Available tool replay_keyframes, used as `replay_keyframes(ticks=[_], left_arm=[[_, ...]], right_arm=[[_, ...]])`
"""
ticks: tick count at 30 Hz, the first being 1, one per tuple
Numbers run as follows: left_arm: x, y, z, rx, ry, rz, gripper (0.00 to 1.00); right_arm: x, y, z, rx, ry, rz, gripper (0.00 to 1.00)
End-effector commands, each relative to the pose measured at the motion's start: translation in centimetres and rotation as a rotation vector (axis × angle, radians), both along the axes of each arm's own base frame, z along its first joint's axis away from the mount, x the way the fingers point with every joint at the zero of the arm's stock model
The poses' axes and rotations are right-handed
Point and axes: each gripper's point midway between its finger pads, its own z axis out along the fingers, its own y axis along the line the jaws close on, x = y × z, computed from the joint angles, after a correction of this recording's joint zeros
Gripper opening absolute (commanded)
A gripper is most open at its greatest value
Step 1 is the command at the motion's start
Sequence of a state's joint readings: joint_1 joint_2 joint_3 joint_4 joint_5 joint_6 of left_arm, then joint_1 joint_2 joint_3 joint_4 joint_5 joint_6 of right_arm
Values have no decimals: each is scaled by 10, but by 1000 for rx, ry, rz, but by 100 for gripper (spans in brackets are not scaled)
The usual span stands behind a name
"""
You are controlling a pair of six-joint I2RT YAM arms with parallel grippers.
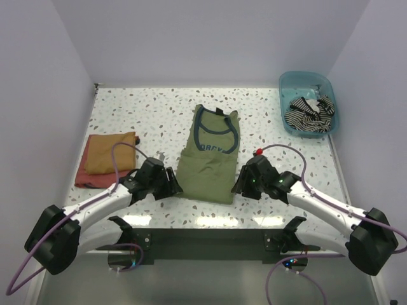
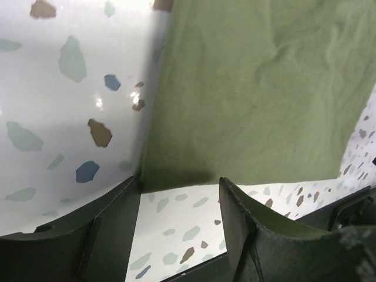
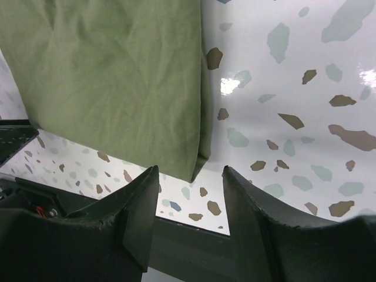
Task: Fold and stack the tank tops
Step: Fold the tank top
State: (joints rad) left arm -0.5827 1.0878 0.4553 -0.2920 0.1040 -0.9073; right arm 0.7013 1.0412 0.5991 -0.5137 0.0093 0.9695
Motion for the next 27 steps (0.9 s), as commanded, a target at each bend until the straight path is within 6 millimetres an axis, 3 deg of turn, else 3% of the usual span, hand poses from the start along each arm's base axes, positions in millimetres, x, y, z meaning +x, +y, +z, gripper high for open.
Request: replay_keyframes(ticks=[1, 5, 11, 27], left_arm=[[-3, 1, -3, -35, 7, 41, 61], [-7, 12, -7, -5, 21, 93, 60], [-3, 13, -8, -2, 12, 109, 59], [-15, 24, -42, 65, 66, 109, 54]], right_arm=[[3, 17, -2, 63, 17, -44, 52], [1, 25, -9, 67, 29, -45, 52], [-8, 23, -28, 49, 72, -70, 50], [-29, 26, -59, 62, 131, -81, 48]])
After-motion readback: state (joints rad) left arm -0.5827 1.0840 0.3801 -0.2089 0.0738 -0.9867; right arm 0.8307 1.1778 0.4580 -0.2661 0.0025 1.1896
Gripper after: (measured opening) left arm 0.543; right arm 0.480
